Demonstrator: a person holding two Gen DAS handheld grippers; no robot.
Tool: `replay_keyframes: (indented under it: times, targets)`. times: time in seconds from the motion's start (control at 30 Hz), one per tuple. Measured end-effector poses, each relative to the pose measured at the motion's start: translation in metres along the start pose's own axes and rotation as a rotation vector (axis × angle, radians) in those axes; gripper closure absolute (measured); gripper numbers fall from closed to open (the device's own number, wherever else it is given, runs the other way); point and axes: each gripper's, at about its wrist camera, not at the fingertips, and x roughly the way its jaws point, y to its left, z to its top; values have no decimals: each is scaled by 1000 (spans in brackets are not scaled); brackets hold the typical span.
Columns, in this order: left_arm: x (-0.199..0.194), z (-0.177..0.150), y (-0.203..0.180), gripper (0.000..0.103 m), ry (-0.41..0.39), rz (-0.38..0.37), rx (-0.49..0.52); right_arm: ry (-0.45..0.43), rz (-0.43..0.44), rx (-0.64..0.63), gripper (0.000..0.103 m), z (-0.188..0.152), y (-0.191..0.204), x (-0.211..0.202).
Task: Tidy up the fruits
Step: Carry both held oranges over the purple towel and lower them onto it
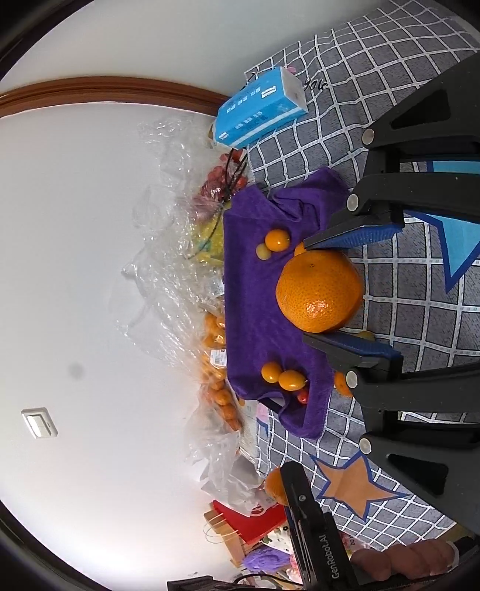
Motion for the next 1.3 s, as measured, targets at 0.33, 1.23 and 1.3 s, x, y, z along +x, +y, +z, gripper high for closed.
replay_keyframes:
  times: [0.33, 1.23, 1.3]
  targets:
    - [0, 10, 3, 64, -12, 4, -6, -14, -3, -14, 60, 14, 0, 5]
    - [15, 28, 0, 64, -15, -8, 9, -33, -19, -17, 60, 33, -9, 18]
    - [18, 30, 0, 64, -10, -10, 8, -31, -21, -19, 60, 35, -10, 20]
